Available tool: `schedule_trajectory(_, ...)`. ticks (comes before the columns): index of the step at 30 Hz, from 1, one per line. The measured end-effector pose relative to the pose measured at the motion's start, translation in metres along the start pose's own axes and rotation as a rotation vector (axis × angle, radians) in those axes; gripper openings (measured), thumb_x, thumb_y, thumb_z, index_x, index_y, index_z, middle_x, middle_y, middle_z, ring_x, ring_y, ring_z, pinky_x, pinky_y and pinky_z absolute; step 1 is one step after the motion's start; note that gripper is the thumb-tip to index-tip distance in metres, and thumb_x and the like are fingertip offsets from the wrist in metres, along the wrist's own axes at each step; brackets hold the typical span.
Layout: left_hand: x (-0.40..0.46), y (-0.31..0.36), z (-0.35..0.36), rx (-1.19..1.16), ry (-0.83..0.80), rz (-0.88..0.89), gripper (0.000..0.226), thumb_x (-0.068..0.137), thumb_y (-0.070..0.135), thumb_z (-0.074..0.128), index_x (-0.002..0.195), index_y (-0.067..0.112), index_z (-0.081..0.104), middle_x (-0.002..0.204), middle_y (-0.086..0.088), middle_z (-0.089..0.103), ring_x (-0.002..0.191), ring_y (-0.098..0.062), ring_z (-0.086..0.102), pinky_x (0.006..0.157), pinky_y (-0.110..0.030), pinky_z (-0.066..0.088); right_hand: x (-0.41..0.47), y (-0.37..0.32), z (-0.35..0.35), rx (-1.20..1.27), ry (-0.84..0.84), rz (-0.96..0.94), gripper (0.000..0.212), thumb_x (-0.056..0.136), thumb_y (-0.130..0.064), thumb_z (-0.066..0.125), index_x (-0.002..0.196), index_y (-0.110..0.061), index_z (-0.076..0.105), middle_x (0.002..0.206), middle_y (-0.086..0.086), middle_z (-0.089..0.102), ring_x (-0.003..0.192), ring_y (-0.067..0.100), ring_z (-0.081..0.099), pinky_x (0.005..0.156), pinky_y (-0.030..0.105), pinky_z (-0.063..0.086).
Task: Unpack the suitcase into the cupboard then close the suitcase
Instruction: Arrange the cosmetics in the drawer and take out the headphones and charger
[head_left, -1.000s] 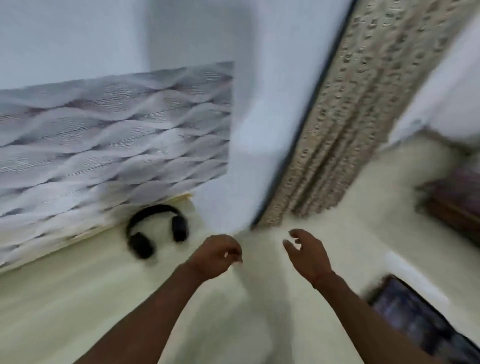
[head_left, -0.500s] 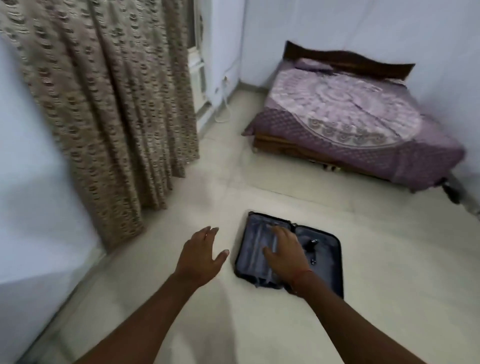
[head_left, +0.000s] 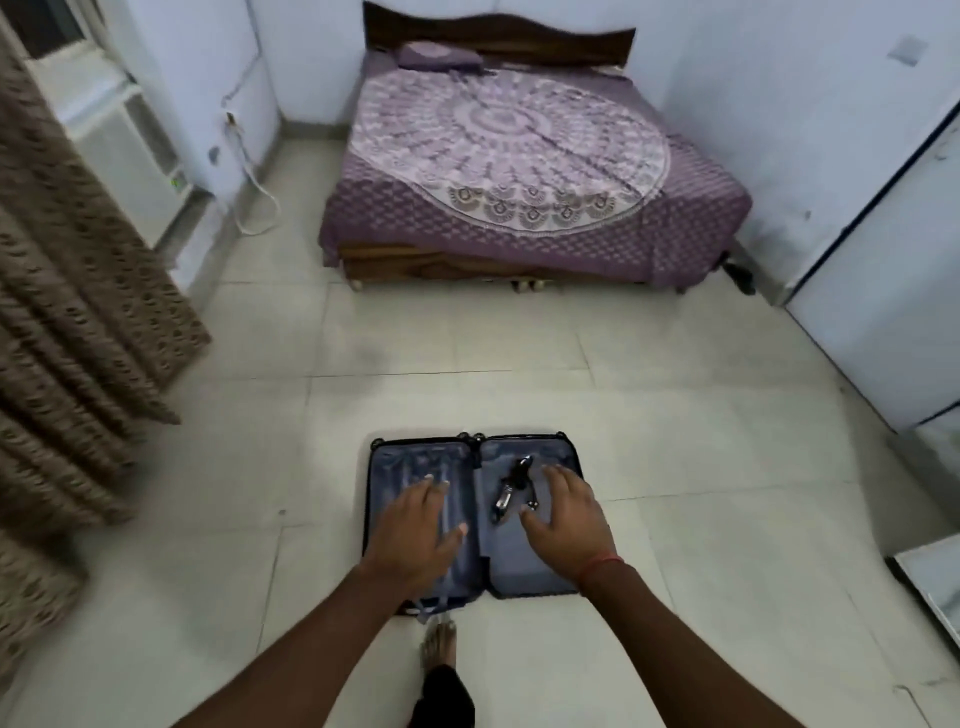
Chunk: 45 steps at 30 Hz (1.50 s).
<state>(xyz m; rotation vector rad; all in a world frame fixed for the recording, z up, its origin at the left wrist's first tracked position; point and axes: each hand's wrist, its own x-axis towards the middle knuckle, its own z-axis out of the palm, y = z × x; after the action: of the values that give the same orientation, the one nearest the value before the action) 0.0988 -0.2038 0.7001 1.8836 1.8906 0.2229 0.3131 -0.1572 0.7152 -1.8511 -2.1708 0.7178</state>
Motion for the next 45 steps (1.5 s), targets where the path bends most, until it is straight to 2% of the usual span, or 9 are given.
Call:
schedule_trajectory(4, 0.082, 0.005, 0.016, 0.035, -0.109, 0.032, 0.081, 0.086, 0.065, 0.021, 0.152, 0.018, 0.021, 0.159, -0.007, 0.020, 0.145, -0.022, 0.021, 0.118, -0.037, 0.019, 0.062, 0.032, -0.003, -0.020, -0.020, 0.090, 0.085, 0.073, -0.058, 0.036, 0.140, -0.005, 0.043, 0.144, 0.015, 0.044, 0.134, 0.032, 0.038, 0.110, 0.037, 0.031)
schedule_trajectory(8, 0.147, 0.008, 0.033, 0.063, -0.201, 0.044, 0.070, 0.096, 0.057, 0.032, 0.153, 0.018, 0.019, 0.160, -0.004, 0.017, 0.147, -0.019, 0.017, 0.118, -0.037, 0.018, 0.119, 0.072, 0.004, -0.046, -0.111, 0.159, 0.080, 0.076, -0.053, 0.042, 0.142, -0.007, 0.041, 0.146, 0.014, 0.041, 0.135, 0.030, 0.036, 0.111, 0.035, 0.029)
schedule_trajectory(14, 0.232, -0.006, 0.099, 0.084, -0.313, -0.025, 0.078, 0.086, 0.061, 0.022, 0.151, 0.019, 0.025, 0.157, -0.007, 0.026, 0.143, -0.022, 0.027, 0.115, -0.037, 0.025, 0.209, 0.148, 0.051, -0.021, -0.263, 0.220, 0.086, 0.076, -0.057, 0.037, 0.147, -0.009, 0.032, 0.150, 0.011, 0.034, 0.139, 0.026, 0.030, 0.112, 0.032, 0.025)
schedule_trajectory(21, 0.332, -0.043, 0.243, 0.036, -0.366, -0.189, 0.068, 0.095, 0.051, 0.044, 0.152, 0.020, 0.023, 0.160, -0.006, 0.019, 0.145, -0.022, 0.022, 0.117, -0.039, 0.025, 0.313, 0.257, 0.176, 0.030, -0.396, 0.282, 0.073, 0.089, -0.044, 0.059, 0.146, -0.009, 0.031, 0.149, 0.010, 0.036, 0.138, 0.026, 0.031, 0.112, 0.033, 0.025)
schedule_trajectory(28, 0.406, -0.101, 0.440, 0.062, -0.484, -0.224, 0.068, 0.098, 0.038, 0.043, 0.153, 0.010, 0.014, 0.161, -0.013, 0.007, 0.148, -0.029, 0.010, 0.121, -0.038, 0.012, 0.391, 0.361, 0.340, 0.113, -0.440, 0.407, 0.073, 0.082, -0.043, 0.066, 0.142, -0.012, 0.037, 0.142, 0.012, 0.041, 0.131, 0.028, 0.039, 0.108, 0.036, 0.034)
schedule_trajectory(31, 0.437, -0.128, 0.508, 0.254, -0.535, -0.135, 0.074, 0.098, 0.038, 0.038, 0.154, 0.009, 0.001, 0.161, -0.013, -0.011, 0.149, -0.029, -0.007, 0.121, -0.043, 0.000, 0.416, 0.399, 0.408, 0.118, -0.427, 0.469, 0.075, 0.078, -0.051, 0.066, 0.137, -0.014, 0.039, 0.136, 0.011, 0.045, 0.125, 0.028, 0.044, 0.104, 0.038, 0.039)
schedule_trajectory(35, 0.477, -0.157, 0.563, 0.471, -0.543, -0.066, 0.080, 0.097, 0.037, 0.035, 0.150, 0.000, -0.012, 0.157, -0.019, -0.021, 0.146, -0.033, -0.019, 0.120, -0.047, -0.007, 0.445, 0.431, 0.483, 0.150, -0.359, 0.549, 0.104, 0.070, -0.067, 0.067, 0.147, -0.011, 0.024, 0.144, 0.014, 0.039, 0.132, 0.032, 0.038, 0.108, 0.046, 0.036)
schedule_trajectory(41, 0.487, -0.183, 0.603, 0.422, -0.524, -0.076, 0.093, 0.088, 0.036, 0.045, 0.146, -0.008, -0.012, 0.153, -0.021, -0.032, 0.139, -0.038, -0.034, 0.117, -0.046, -0.015, 0.494, 0.430, 0.549, 0.192, -0.183, 0.711, 0.135, 0.057, -0.074, 0.072, 0.151, -0.009, 0.001, 0.153, 0.017, 0.024, 0.139, 0.033, 0.028, 0.107, 0.057, 0.030)
schedule_trajectory(45, 0.481, -0.193, 0.613, 0.433, -0.476, -0.023, 0.099, 0.085, 0.038, 0.051, 0.147, -0.008, -0.012, 0.153, -0.019, -0.032, 0.135, -0.039, -0.040, 0.117, -0.048, -0.016, 0.504, 0.425, 0.574, 0.082, -0.086, 0.784, 0.127, 0.052, -0.070, 0.075, 0.147, -0.013, 0.014, 0.139, 0.015, 0.039, 0.128, 0.032, 0.040, 0.099, 0.058, 0.034)
